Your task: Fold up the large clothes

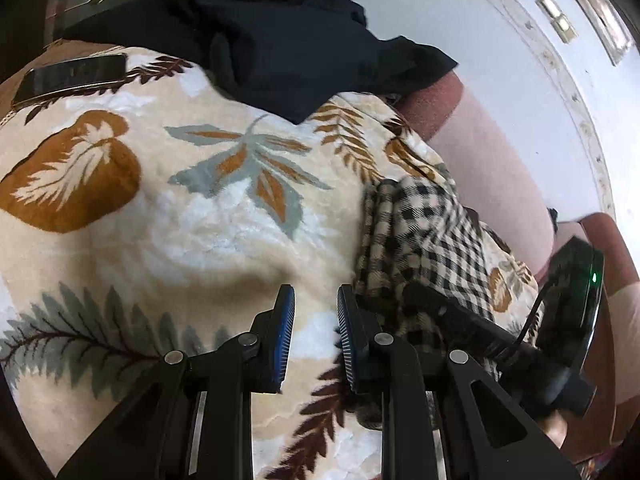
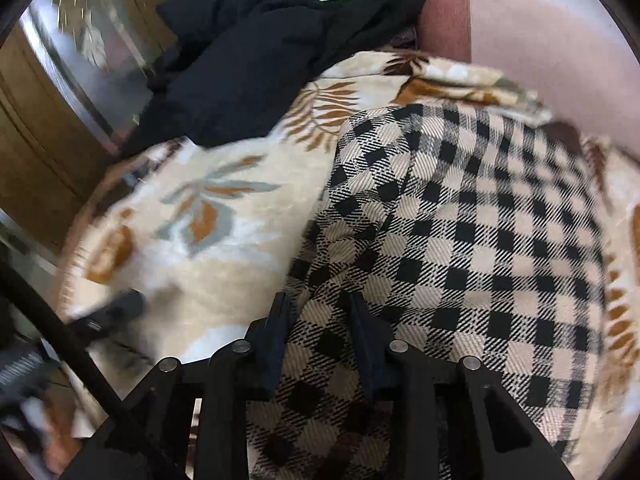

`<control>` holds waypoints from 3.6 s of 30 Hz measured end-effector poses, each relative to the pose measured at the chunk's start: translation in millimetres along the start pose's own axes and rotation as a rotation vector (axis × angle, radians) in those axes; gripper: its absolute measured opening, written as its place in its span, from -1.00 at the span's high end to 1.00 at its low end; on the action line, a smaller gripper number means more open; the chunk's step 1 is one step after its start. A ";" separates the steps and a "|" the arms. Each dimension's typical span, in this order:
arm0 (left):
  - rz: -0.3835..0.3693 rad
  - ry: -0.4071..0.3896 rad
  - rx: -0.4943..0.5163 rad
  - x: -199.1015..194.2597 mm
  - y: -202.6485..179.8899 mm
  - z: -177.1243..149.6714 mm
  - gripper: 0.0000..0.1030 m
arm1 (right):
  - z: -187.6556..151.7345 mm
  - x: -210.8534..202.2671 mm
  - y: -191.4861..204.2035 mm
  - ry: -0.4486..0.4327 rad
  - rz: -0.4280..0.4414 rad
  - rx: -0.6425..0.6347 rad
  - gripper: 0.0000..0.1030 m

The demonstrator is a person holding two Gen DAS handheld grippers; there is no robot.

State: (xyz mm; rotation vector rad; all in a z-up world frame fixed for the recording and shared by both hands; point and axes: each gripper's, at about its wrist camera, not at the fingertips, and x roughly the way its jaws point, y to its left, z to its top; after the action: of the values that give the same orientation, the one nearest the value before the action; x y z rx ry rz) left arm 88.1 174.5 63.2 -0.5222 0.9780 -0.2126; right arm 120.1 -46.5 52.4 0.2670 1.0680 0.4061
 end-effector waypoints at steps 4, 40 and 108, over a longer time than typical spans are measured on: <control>-0.068 0.030 0.042 6.0 -14.8 -10.5 0.50 | 10.9 -25.5 -15.7 -0.060 0.107 0.087 0.33; 0.060 -0.005 0.301 6.7 -67.9 -36.6 0.82 | 3.6 -97.3 -29.6 -0.111 -0.288 -0.097 0.45; 0.097 0.084 0.371 56.0 -95.4 -65.0 0.72 | -61.2 -151.9 -117.3 -0.260 -0.231 0.108 0.67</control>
State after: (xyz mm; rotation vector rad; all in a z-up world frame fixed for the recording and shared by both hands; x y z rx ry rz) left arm 70.4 49.3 41.9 -0.1272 1.0146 -0.3226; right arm 24.6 -218.2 97.1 0.2807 0.8542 0.1026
